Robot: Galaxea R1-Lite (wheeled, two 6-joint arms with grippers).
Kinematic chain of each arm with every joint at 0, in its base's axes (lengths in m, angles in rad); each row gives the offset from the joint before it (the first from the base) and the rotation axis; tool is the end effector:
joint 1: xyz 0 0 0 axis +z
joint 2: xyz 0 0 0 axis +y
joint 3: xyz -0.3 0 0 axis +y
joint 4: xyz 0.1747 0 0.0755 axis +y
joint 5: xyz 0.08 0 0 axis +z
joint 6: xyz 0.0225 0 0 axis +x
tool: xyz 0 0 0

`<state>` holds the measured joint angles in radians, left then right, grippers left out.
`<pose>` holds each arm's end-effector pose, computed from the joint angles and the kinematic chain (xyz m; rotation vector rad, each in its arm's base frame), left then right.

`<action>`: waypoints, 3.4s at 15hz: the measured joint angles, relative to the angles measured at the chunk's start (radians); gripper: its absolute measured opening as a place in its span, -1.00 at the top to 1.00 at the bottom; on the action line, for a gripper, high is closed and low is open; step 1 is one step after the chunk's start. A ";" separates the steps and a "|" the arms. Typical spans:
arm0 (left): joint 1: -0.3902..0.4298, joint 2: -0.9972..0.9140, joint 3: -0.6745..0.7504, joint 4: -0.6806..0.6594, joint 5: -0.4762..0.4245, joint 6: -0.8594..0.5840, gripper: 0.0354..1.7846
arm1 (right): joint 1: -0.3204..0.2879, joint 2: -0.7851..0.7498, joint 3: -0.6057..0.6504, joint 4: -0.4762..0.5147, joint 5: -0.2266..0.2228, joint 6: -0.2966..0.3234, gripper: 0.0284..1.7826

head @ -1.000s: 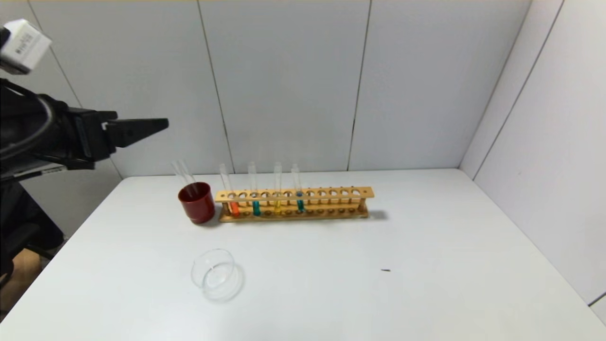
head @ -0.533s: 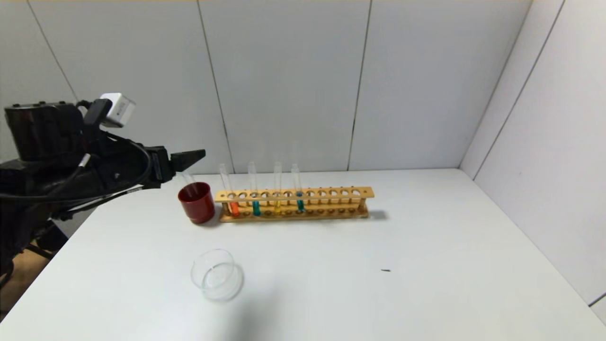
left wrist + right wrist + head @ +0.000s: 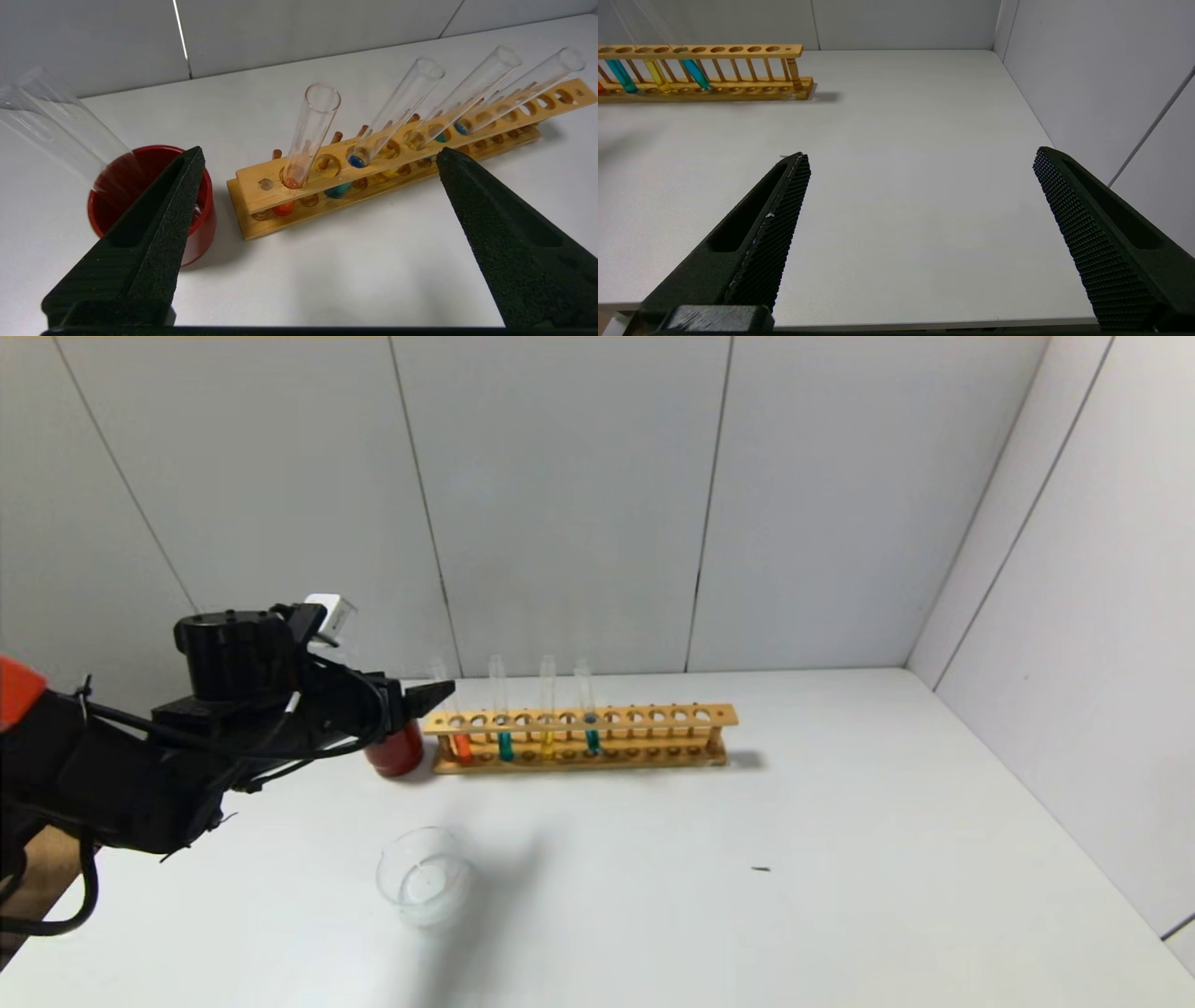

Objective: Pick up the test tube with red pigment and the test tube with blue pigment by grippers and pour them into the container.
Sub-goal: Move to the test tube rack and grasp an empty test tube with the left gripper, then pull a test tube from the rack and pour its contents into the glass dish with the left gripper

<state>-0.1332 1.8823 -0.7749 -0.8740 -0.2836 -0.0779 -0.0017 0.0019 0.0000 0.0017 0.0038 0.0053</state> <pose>0.3326 -0.0509 0.1395 -0.0941 0.2505 -0.4056 -0.0227 0.0001 0.0754 0.0053 0.0036 0.0021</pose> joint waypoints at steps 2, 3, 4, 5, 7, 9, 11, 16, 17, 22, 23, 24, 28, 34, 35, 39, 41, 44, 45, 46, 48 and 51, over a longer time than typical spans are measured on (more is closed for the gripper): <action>-0.005 0.036 -0.010 -0.006 0.003 0.002 -0.95 | 0.000 0.000 0.000 0.000 0.000 0.000 -0.96; -0.005 0.053 -0.020 -0.005 0.005 0.003 -0.95 | 0.000 0.000 0.000 0.000 0.000 0.000 -0.96; -0.006 0.068 -0.036 -0.001 0.008 0.003 -0.95 | 0.000 0.000 0.000 0.000 0.000 0.000 -0.96; -0.007 0.082 -0.052 0.003 0.014 0.004 -0.95 | 0.000 0.000 0.000 0.000 0.000 0.000 -0.96; -0.007 0.113 -0.085 0.006 0.026 0.007 -0.95 | 0.000 0.000 0.000 0.000 0.000 0.000 -0.96; -0.014 0.147 -0.124 0.013 0.030 0.008 -0.95 | 0.001 0.000 0.000 0.000 0.000 0.000 -0.96; -0.020 0.175 -0.164 0.039 0.031 0.008 -0.95 | 0.001 0.000 0.000 0.000 0.000 0.000 -0.96; -0.050 0.211 -0.219 0.046 0.031 0.009 -0.55 | 0.001 0.000 0.000 0.000 0.000 0.000 -0.96; -0.055 0.216 -0.226 0.047 0.032 0.008 -0.39 | 0.001 0.000 0.000 0.000 0.000 0.000 -0.96; -0.061 0.237 -0.234 0.045 0.058 0.010 0.59 | 0.002 0.000 0.000 0.000 0.000 0.000 -0.96; -0.061 0.241 -0.238 0.043 0.061 0.011 0.65 | 0.002 0.000 0.000 0.000 0.000 0.000 -0.96; -0.062 0.243 -0.240 0.042 0.062 0.011 0.66 | 0.002 0.000 0.000 0.000 0.000 0.000 -0.96; -0.063 0.238 -0.241 0.042 0.079 0.015 0.66 | 0.002 0.000 0.000 0.000 0.000 0.000 -0.96; -0.063 0.123 -0.271 0.094 0.103 0.056 0.66 | 0.002 0.000 0.000 0.000 0.000 0.000 -0.96; -0.063 0.087 -0.285 0.127 0.103 0.056 0.66 | 0.002 0.000 0.000 0.000 0.000 0.000 -0.96; -0.061 -0.085 -0.347 0.280 0.105 0.066 0.66 | 0.002 0.000 0.000 0.000 0.000 0.000 -0.96; -0.062 -0.177 -0.354 0.354 0.110 0.083 0.66 | 0.002 0.000 0.000 0.000 0.000 0.000 -0.96; -0.057 -0.306 -0.243 0.386 0.148 0.149 0.66 | 0.002 0.000 0.000 0.000 0.000 0.000 -0.96; -0.051 -0.344 -0.183 0.386 0.159 0.195 0.66 | 0.002 0.000 0.000 0.000 0.000 0.001 -0.96; -0.043 -0.385 -0.116 0.385 0.166 0.255 0.66 | 0.002 0.000 0.000 0.000 0.000 0.000 -0.96; -0.034 -0.453 0.005 0.360 0.171 0.389 0.66 | 0.002 0.000 0.000 0.000 0.000 0.001 -0.96; -0.028 -0.500 0.143 0.299 0.169 0.536 0.66 | 0.001 0.000 0.000 0.000 0.000 0.000 -0.96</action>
<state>-0.1615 1.3821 -0.6317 -0.5749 -0.1145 0.4579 -0.0004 0.0017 0.0000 0.0017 0.0043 0.0057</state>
